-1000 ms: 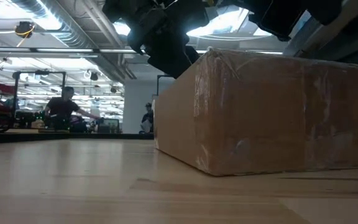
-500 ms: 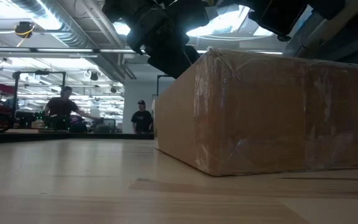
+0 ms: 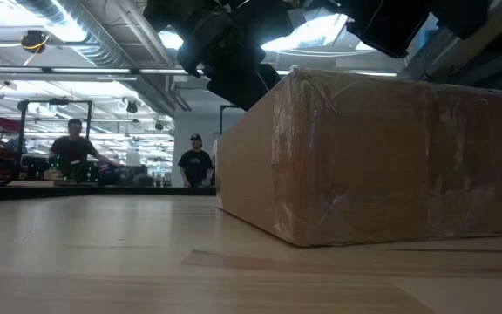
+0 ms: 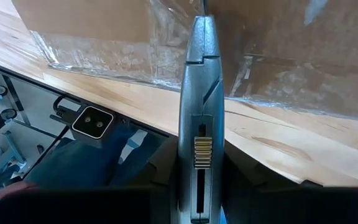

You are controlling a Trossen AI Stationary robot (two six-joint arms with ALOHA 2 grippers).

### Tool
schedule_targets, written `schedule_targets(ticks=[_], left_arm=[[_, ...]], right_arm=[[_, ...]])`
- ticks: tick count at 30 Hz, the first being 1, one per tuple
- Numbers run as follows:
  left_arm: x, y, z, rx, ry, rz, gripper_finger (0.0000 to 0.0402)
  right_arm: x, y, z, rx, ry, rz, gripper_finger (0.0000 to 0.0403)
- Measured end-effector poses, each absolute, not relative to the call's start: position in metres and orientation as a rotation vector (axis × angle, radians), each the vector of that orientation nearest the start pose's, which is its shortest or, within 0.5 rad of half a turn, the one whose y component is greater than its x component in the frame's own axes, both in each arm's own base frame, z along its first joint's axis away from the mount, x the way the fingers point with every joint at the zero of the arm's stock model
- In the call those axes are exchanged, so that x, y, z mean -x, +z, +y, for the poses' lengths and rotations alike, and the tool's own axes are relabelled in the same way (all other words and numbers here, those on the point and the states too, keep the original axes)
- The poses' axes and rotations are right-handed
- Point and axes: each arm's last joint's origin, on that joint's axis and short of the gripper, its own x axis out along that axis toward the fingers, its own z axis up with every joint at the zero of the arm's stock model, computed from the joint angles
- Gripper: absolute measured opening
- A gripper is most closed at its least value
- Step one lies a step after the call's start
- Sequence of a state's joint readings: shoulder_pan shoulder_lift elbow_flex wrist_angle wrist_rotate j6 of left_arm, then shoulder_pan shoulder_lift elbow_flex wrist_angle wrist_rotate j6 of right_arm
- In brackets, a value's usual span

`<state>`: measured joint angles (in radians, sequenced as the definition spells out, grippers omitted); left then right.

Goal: Unpack boxes
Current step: Open the box using the silver cutter

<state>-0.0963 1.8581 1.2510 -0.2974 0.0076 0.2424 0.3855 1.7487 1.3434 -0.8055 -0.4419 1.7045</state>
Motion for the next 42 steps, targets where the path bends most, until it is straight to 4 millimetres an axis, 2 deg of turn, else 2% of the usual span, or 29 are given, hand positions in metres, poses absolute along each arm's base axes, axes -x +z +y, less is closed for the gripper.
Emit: schedule_targets(ticks=[19, 42], left_arm=[[-0.3884, 0.1901, -0.0357, -0.262, -0.204, 0.889, 0.0234], [-0.3889, 0.1901, -0.0303, -0.253, -0.197, 0.890, 0.0234]], right_arm=[[-0.3185, 0.2329, 0.1450, -1.453, -0.482, 1.601, 0.0061], [-0.3169, 0.2366, 0.1496, -1.499, -0.340, 1.748, 0.0061]])
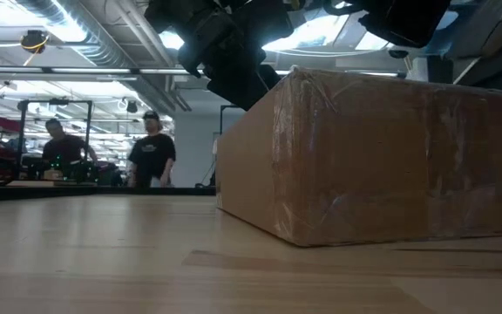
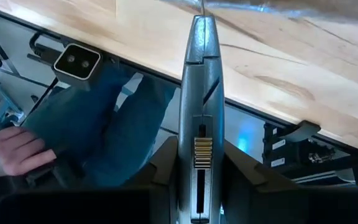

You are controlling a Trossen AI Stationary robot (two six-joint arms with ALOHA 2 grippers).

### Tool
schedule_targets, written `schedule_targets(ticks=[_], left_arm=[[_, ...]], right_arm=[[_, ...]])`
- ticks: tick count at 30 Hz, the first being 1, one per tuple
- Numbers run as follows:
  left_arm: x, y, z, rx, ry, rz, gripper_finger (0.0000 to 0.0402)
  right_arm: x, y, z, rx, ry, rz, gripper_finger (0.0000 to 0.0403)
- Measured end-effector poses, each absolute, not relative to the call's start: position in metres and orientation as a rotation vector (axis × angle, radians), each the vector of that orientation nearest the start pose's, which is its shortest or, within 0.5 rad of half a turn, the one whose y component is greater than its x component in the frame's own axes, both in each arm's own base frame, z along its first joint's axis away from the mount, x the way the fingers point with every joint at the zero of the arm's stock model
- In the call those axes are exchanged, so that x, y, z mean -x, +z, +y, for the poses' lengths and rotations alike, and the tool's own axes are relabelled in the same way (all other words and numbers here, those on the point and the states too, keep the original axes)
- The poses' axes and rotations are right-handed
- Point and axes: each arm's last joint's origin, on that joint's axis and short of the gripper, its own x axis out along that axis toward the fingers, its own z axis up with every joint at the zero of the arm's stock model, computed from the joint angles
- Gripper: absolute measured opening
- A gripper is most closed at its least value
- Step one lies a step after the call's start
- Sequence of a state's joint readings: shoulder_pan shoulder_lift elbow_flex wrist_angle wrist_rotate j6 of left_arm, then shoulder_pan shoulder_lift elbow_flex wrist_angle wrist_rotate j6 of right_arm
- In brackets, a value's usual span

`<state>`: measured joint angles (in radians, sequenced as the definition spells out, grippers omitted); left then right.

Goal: Unpack boxes
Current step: Open the box using the silver cutter

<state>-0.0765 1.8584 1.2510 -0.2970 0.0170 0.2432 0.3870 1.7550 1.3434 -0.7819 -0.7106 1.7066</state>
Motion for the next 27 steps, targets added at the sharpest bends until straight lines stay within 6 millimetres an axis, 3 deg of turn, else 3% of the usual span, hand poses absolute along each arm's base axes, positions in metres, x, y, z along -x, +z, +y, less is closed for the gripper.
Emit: schedule_targets(ticks=[7, 11, 15, 21, 27], left_arm=[[-0.389, 0.190, -0.030, -0.253, -0.196, 0.890, 0.0234], [-0.389, 0.190, -0.030, -0.249, -0.199, 0.889, 0.0234], [-0.389, 0.190, -0.030, -0.249, -0.200, 0.889, 0.0234], [-0.389, 0.190, -0.030, -0.249, -0.201, 0.889, 0.0234], [-0.389, 0.190, -0.030, -0.248, -0.202, 0.889, 0.0234]], right_arm=[[-0.311, 0.238, 0.163, -1.431, -0.212, 1.792, 0.0061], [-0.309, 0.245, 0.175, -1.242, -0.152, 1.636, 0.0061], [-0.304, 0.256, 0.190, -0.936, -0.114, 1.451, 0.0061], [-0.267, 0.269, 0.190, -0.385, -0.256, 1.505, 0.0061], [-0.272, 0.276, 0.208, 0.274, -0.044, 1.557, 0.0061]])
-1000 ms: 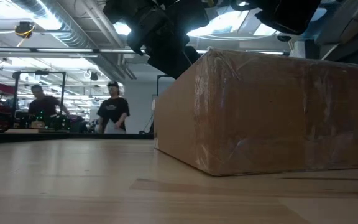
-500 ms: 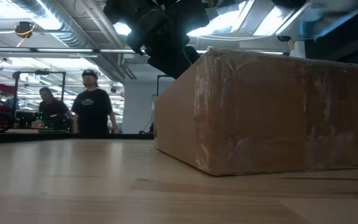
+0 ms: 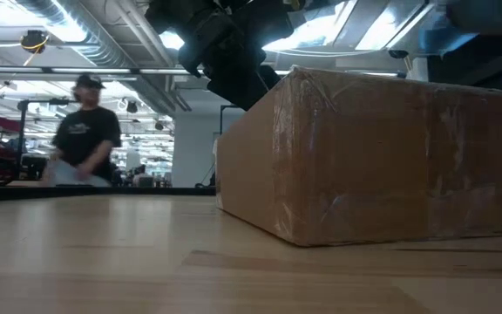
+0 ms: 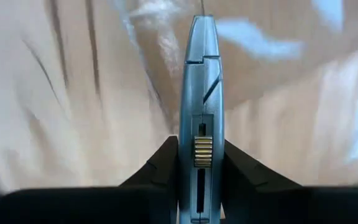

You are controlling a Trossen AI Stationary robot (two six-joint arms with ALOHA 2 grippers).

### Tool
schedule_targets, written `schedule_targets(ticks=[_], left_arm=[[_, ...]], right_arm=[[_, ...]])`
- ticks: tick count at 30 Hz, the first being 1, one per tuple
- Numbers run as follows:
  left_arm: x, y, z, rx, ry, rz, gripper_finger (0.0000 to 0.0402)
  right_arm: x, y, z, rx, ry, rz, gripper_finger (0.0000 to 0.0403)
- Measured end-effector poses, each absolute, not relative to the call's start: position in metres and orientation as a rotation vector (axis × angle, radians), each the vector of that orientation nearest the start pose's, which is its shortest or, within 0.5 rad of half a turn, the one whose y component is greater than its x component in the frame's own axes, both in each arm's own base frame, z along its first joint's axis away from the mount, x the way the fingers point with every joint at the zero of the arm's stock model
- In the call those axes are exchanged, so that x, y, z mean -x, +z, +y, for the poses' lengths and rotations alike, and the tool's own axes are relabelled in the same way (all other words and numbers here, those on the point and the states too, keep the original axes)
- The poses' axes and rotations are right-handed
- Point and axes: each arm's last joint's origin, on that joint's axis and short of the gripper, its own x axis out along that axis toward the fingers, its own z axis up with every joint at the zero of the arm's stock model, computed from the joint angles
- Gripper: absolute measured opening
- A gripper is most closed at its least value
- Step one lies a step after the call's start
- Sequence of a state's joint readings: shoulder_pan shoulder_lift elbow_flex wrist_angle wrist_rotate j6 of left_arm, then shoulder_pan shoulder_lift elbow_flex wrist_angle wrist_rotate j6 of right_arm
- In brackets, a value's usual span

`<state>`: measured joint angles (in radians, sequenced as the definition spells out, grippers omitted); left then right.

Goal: Unpack boxes
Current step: Open the box using the silver cutter

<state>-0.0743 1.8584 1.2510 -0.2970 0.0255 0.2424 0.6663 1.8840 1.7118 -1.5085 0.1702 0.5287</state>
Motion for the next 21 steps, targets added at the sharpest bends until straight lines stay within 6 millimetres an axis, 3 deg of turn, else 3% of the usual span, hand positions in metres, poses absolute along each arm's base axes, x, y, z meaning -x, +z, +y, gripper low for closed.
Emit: schedule_targets(ticks=[3, 5, 10, 21], left_arm=[[-0.389, 0.190, -0.030, -0.246, -0.203, 0.889, 0.0234], [-0.389, 0.190, -0.030, -0.243, -0.202, 0.890, 0.0234], [-0.389, 0.190, -0.030, -0.215, -0.189, 0.895, 0.0234], [-0.388, 0.190, -0.030, -0.202, -0.184, 0.903, 0.0234]], right_arm=[[-0.290, 0.271, 0.229, 0.574, 0.131, 1.547, 0.0061], [-0.303, 0.268, 0.243, 0.652, 0.146, 1.496, 0.0061], [-0.323, 0.265, 0.262, 0.517, 0.035, 1.435, 0.0061], [-0.311, 0.230, 0.275, 0.301, -0.190, 1.539, 0.0061]])
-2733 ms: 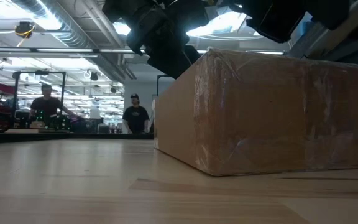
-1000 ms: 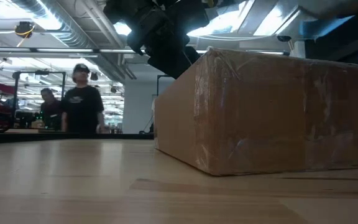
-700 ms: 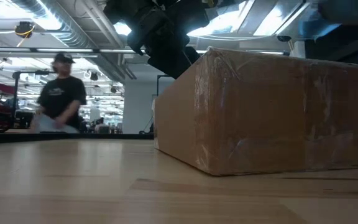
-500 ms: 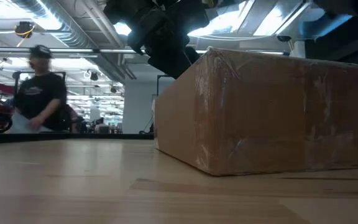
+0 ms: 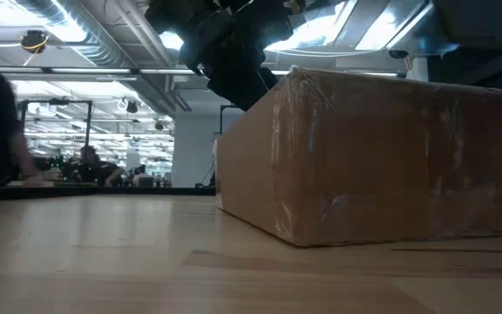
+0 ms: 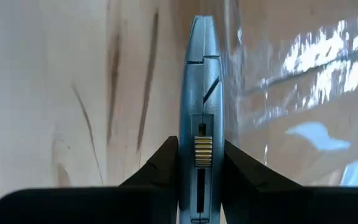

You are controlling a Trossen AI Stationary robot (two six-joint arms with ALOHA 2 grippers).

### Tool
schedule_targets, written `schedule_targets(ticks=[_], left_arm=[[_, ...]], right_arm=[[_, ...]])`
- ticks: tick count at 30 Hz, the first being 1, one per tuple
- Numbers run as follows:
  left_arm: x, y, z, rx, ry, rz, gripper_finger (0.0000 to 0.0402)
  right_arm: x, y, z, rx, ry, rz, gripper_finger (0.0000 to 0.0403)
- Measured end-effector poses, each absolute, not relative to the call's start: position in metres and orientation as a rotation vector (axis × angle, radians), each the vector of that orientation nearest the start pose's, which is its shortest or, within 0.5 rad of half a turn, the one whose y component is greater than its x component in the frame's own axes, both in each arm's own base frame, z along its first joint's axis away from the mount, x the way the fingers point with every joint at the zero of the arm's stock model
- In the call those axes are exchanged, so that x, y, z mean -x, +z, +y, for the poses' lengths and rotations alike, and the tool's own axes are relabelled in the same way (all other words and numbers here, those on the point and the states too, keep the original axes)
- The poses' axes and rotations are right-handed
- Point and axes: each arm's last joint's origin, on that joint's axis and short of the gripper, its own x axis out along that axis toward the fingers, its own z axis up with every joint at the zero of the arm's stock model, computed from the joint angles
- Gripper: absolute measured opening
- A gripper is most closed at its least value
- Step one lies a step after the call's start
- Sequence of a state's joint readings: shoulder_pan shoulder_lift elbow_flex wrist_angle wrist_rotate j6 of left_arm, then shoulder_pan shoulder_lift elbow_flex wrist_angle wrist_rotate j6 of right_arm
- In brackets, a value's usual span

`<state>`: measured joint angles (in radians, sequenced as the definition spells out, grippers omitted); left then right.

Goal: Unpack boxes
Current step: Open the box using the silver cutter

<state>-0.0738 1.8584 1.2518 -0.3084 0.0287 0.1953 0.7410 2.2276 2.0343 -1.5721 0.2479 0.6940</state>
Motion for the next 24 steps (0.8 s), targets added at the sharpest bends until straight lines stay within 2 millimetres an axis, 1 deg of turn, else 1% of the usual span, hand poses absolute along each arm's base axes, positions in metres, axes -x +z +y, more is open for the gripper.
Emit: schedule_targets(ticks=[3, 9, 16, 24], left_arm=[[-0.3881, 0.1897, -0.0310, -0.200, -0.185, 0.903, 0.0234], [-0.3880, 0.1896, -0.0314, -0.178, -0.172, 0.906, 0.0234], [-0.3881, 0.1897, -0.0321, -0.170, -0.170, 0.904, 0.0234], [-0.3879, 0.1896, -0.0342, -0.153, -0.165, 0.906, 0.0234]], right_arm=[[-0.3054, 0.2248, 0.2776, 0.285, -0.212, 1.559, 0.0061], [-0.3036, 0.2226, 0.2784, 0.298, -0.236, 1.544, 0.0061], [-0.3044, 0.2229, 0.2777, 0.376, -0.205, 1.523, 0.0061], [-0.3048, 0.2275, 0.2756, 0.414, -0.224, 1.472, 0.0061]])
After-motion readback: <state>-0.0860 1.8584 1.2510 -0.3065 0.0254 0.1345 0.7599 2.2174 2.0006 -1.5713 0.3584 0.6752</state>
